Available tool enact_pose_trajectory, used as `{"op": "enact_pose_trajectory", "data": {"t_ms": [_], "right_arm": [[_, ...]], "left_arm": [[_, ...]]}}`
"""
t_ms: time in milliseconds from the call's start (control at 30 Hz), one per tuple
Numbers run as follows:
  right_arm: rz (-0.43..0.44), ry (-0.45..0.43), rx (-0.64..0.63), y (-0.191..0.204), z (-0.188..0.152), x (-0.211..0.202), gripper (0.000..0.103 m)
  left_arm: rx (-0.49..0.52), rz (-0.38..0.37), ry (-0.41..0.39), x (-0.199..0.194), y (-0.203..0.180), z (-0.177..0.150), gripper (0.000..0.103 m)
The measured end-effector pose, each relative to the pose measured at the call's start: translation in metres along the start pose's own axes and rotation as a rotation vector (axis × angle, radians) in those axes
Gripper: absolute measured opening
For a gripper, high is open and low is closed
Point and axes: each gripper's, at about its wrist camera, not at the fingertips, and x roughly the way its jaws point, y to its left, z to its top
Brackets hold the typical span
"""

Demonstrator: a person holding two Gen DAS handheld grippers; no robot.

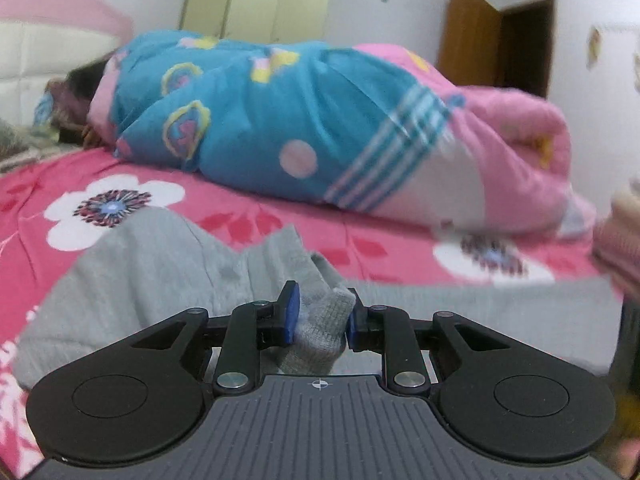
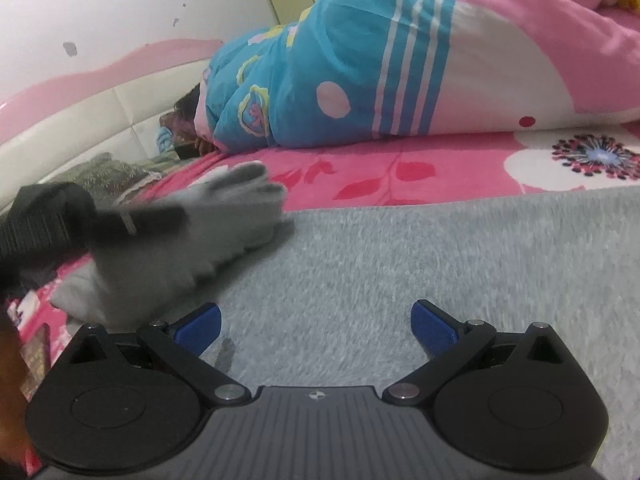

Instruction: Fold clothes

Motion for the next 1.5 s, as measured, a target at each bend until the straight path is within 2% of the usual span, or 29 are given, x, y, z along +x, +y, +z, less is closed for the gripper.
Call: {"op": "enact_pose_trajectory", "data": {"t_ms": [100,167,267,367,467,633,767,900,1033,1133,1200,1367,1500], "right_arm": [[0.006,-0.002,0.006,-0.001,0.0,0.0,0.103],[0.004,-0.001,0.003,0.0,0.0,0.0,0.103],[0.004,0.001,0.002,0.0,-0.001,-0.001,0.103],[0.001,0.002,-0.002,0.001,-0.001,0.0,0.103],[-0.003,0.002,-0.005,0.002,-0.001,-0.001,0.103],[0.007,-0.009,0.014,0.0,-0.001,-0.005,0.103],[0.071,-0.054,0.124,-0.017,0.003,-0.025,0.102],[0.138,-0.114,0.248,-0.037,0.025,-0.049,0.098],[0.193,-0.058,0.293,-0.034,0.071,-0.025,0.085],[0.262,0.035,0.366,-0.034,0.099,0.02,0.073],[0.239,0.082,0.358,-0.031,0.114,0.052,0.069],[0.252,0.181,0.391,-0.028,0.124,0.108,0.06],[0.229,0.243,0.303,-0.011,0.118,0.127,0.049]], "left_arm": [[0.051,-0.003,-0.038,-0.004,-0.012,-0.012,0.03],[0.006,-0.064,-0.041,-0.007,-0.009,-0.011,0.043],[-0.045,-0.122,-0.072,-0.019,-0.001,-0.012,0.054],[-0.074,-0.151,-0.123,-0.032,0.003,-0.012,0.059],[-0.152,-0.172,-0.157,-0.037,0.015,-0.01,0.061],[-0.27,-0.127,-0.11,-0.018,0.036,-0.014,0.059],[-0.311,-0.123,-0.067,-0.009,0.047,-0.02,0.056],[-0.31,-0.121,-0.039,-0.007,0.048,-0.019,0.056],[-0.323,-0.123,-0.015,-0.005,0.05,-0.021,0.055],[-0.319,-0.122,-0.007,-0.005,0.05,-0.022,0.056],[-0.309,-0.123,-0.005,-0.004,0.049,-0.023,0.056],[-0.272,-0.123,0.003,-0.004,0.047,-0.024,0.056],[-0.242,-0.122,0.011,-0.004,0.046,-0.024,0.056]]}}
